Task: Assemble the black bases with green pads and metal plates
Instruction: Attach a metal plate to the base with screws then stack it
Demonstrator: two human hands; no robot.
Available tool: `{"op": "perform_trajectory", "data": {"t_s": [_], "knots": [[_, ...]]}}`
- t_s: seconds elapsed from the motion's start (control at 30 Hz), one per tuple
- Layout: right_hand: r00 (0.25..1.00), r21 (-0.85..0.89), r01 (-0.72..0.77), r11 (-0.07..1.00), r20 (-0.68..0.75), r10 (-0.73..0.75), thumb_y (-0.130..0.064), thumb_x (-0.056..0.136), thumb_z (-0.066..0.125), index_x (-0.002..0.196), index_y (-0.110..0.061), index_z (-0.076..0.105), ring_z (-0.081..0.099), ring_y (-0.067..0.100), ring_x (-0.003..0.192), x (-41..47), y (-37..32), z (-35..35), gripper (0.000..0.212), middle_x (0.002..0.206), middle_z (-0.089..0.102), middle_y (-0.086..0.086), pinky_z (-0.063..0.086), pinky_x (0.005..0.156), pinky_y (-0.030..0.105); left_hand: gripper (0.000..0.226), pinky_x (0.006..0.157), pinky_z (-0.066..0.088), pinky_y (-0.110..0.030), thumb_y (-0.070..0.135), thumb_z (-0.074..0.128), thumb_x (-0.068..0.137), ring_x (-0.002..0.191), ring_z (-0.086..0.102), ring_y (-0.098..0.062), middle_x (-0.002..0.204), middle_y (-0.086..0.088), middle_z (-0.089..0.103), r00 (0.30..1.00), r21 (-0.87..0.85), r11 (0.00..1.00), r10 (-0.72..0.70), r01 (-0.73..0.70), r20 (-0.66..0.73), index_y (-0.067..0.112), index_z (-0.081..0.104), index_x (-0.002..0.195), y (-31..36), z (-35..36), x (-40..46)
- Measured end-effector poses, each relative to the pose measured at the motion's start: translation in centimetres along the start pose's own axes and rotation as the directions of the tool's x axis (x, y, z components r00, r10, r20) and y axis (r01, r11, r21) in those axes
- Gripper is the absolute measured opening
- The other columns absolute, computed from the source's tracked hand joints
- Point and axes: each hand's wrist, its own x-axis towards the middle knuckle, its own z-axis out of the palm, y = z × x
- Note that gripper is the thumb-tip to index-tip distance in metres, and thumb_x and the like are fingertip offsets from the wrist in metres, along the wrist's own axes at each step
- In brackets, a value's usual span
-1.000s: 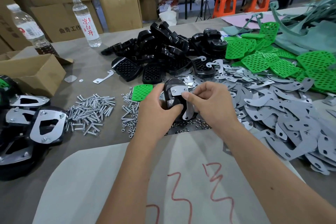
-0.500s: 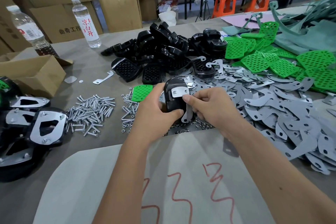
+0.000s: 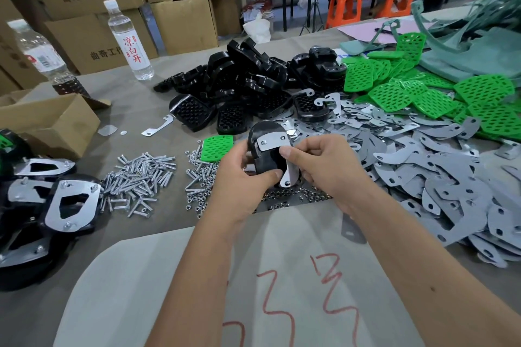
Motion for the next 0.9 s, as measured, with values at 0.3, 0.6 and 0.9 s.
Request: {"op": "perform_trajectory", "data": {"t_s": [0.3, 0.6, 0.9], "knots": [[0.999, 0.047, -0.021, 0.999, 0.035, 0.02, -0.032, 0.09, 0.08, 0.068, -0.02, 0.075, 0.041, 0.01, 0.043, 0.0, -0.3, 0.3, 0.026, 0.053, 0.057, 0.003, 0.036, 0.044, 0.02, 0.031, 0.087, 0.061, -0.054, 0.002, 0.075, 0.087, 0.095, 0.074, -0.026, 0.096, 0.003, 0.078, 0.986, -0.045, 0.997, 0.048, -0.056, -0.16, 0.028, 0.071, 0.102, 0.0, 1.3, -0.1], [0.999, 0.082, -0.019, 0.996, 0.048, 0.015, -0.025, 0.091, 0.079, 0.059, -0.022, 0.071, 0.036, 0.006, 0.037, 0.0, -0.6, 0.4, 0.033, 0.045, 0.053, -0.004, 0.031, 0.039, 0.016, 0.038, 0.089, 0.061, -0.051, 0.0, 0.076, 0.081, 0.096, 0.074, -0.019, 0.1, 0.006, 0.078, 0.971, -0.026, 0.992, 0.116, -0.125, -0.21, 0.03, 0.071, 0.105, 0.2, 1.7, -0.1], [0.999, 0.077, -0.016, 0.997, 0.041, 0.013, -0.028, 0.092, 0.078, 0.056, -0.024, 0.07, 0.034, 0.007, 0.038, 0.0, -0.5, 0.6, 0.037, 0.044, 0.049, -0.003, 0.029, 0.039, 0.016, 0.05, 0.066, 0.058, -0.025, -0.014, 0.071, 0.084, 0.079, 0.073, -0.012, 0.095, -0.001, 0.078, 0.977, -0.123, 0.986, 0.086, -0.112, -0.197, 0.021, 0.059, 0.118, 0.3, 1.6, -0.1]]}}
